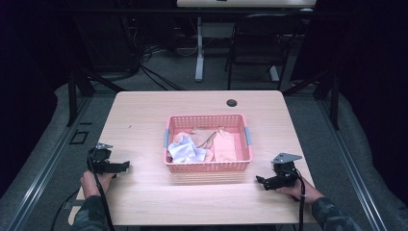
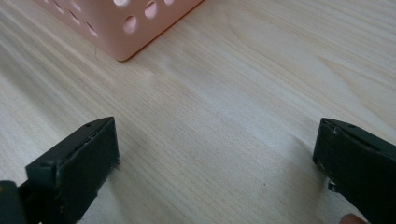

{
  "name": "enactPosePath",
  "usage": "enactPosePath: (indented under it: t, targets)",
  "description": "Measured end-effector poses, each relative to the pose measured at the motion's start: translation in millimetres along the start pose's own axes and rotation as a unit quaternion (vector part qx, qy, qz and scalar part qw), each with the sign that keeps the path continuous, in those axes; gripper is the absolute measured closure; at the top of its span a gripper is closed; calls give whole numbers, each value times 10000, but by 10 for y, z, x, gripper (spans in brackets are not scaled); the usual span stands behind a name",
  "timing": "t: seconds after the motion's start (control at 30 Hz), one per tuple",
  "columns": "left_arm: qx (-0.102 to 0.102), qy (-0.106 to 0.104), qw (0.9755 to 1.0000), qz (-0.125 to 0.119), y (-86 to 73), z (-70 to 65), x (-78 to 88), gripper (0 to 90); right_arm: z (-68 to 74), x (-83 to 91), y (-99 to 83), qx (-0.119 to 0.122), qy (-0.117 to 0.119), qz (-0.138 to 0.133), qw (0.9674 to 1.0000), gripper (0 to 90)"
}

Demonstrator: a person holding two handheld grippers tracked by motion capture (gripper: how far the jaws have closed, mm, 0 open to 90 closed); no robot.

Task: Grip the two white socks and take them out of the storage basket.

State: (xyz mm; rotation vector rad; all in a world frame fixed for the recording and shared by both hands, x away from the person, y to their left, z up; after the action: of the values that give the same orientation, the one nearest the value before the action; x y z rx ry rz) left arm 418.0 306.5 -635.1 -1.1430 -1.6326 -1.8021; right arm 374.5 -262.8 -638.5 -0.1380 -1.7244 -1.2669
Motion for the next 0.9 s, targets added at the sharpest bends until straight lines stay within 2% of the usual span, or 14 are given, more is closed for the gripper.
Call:
enactPosePath:
  t: [0.03,0.07,0.1,0.13,0.2,0.27,0.4,0.47,0.63,0.8,0.9]
  targets:
    - [37,-142,9999,-2,14,-15,7,1,0,0,0,-1,0,0,10000,0]
    - [37,-142,9999,-2,14,-15,7,0,0,0,0,-1,0,0,10000,0]
    - [103,-265,9996,-2,28,-34,23,0,2,-1,-1,-2,4,-8,10000,0]
    - [71,-288,9995,-105,64,-52,73,0,3,-1,0,-6,6,-13,10000,0]
    - [56,-326,9994,-109,75,-65,95,0,3,-1,0,-12,-4,-7,10000,0]
    - [-74,-342,9993,-126,115,-96,161,1,8,-6,3,-29,5,-26,10000,0]
    - [-76,-603,9980,-198,201,-166,266,1,8,-6,3,-28,7,-33,10000,0]
    - [-168,-589,9978,-270,254,-207,326,1,6,-3,1,-15,4,-10,10000,0]
    - [-222,-799,9960,-329,346,-301,434,1,7,-3,1,-15,8,-10,10000,0]
    - [-397,-815,9951,-394,418,-403,522,1,7,-3,1,-15,7,-10,10000,0]
    - [-522,-892,9936,-459,481,-508,578,1,7,-2,1,-17,3,-13,10000,0]
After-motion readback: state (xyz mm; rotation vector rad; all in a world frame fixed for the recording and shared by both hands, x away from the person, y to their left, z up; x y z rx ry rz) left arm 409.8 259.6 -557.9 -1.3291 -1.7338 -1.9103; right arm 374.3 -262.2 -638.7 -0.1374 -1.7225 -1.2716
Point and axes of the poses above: each handheld gripper's, and its own axes: x roughly backward along the jaws, y roughly out of its top, z roughly to its left, the point moved 7 cm from there along -x, roughly forward along the jaws, and after that the axes turned 2 degrees about z, right-handed, at the moved point
